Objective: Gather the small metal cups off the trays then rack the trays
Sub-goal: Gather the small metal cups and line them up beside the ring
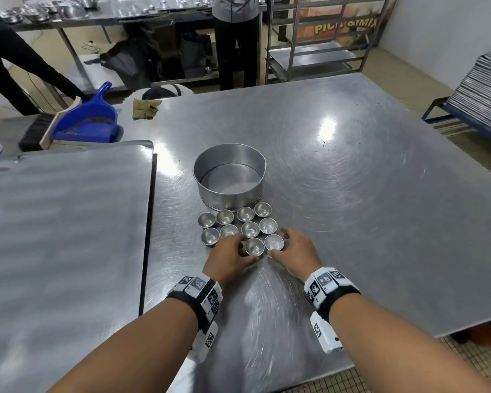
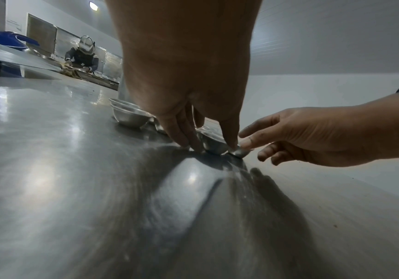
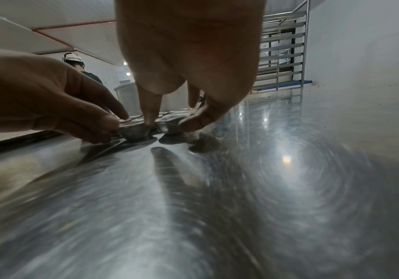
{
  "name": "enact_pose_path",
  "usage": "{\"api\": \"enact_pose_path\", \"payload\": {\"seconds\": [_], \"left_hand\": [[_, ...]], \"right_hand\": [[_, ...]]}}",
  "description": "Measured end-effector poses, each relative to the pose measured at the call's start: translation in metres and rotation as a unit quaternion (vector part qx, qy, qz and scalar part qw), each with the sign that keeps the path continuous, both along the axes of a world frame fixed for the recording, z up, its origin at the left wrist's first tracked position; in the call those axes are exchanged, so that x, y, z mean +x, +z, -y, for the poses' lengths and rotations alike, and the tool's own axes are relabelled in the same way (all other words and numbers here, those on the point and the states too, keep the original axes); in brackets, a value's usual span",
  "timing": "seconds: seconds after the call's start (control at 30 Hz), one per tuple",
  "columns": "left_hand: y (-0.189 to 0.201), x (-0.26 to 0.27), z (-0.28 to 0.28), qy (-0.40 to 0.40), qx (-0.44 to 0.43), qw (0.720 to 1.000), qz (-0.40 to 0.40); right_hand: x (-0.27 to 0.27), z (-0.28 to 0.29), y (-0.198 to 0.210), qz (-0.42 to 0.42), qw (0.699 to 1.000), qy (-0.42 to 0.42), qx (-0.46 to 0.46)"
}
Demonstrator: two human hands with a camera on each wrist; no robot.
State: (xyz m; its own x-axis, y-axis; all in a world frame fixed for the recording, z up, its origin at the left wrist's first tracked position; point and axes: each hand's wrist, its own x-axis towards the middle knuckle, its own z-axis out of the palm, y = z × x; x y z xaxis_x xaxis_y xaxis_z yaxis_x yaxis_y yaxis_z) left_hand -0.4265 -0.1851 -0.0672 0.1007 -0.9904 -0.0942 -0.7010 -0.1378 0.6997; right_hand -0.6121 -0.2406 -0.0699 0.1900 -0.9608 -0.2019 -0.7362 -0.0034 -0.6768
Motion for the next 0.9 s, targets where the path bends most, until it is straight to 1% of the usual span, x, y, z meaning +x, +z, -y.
{"api": "enact_pose_path", "payload": {"seconds": [0.07, 0.13, 0.27, 0.4, 0.5, 0.7, 0.9], "left_hand": [[-0.001, 0.008, -0.002, 0.011, 0.002, 1.0, 0.016], [0.0, 0.021, -0.006, 0.029, 0.002, 0.999, 0.03], [0.011, 0.063, -0.025, 0.052, -0.003, 0.997, 0.061], [0.03, 0.129, -0.064, 0.117, 0.008, 0.99, 0.082], [0.045, 0.185, -0.102, 0.172, 0.008, 0.981, 0.092], [0.059, 0.305, -0.191, 0.299, 0.028, 0.947, 0.113], [0.062, 0.41, -0.264, 0.348, 0.039, 0.931, 0.107]], "right_hand": [[0.003, -0.001, 0.004, -0.014, 0.999, -0.026, -0.029], [0.013, -0.002, 0.012, -0.011, 0.998, -0.04, -0.054], [0.057, 0.002, 0.029, -0.011, 0.996, -0.01, -0.087], [0.134, -0.005, 0.037, 0.028, 0.994, 0.061, -0.082], [0.199, -0.022, 0.043, 0.051, 0.988, 0.129, -0.07], [0.335, -0.081, 0.052, 0.071, 0.965, 0.246, -0.066], [0.452, -0.134, 0.052, 0.065, 0.95, 0.305, -0.035]]}}
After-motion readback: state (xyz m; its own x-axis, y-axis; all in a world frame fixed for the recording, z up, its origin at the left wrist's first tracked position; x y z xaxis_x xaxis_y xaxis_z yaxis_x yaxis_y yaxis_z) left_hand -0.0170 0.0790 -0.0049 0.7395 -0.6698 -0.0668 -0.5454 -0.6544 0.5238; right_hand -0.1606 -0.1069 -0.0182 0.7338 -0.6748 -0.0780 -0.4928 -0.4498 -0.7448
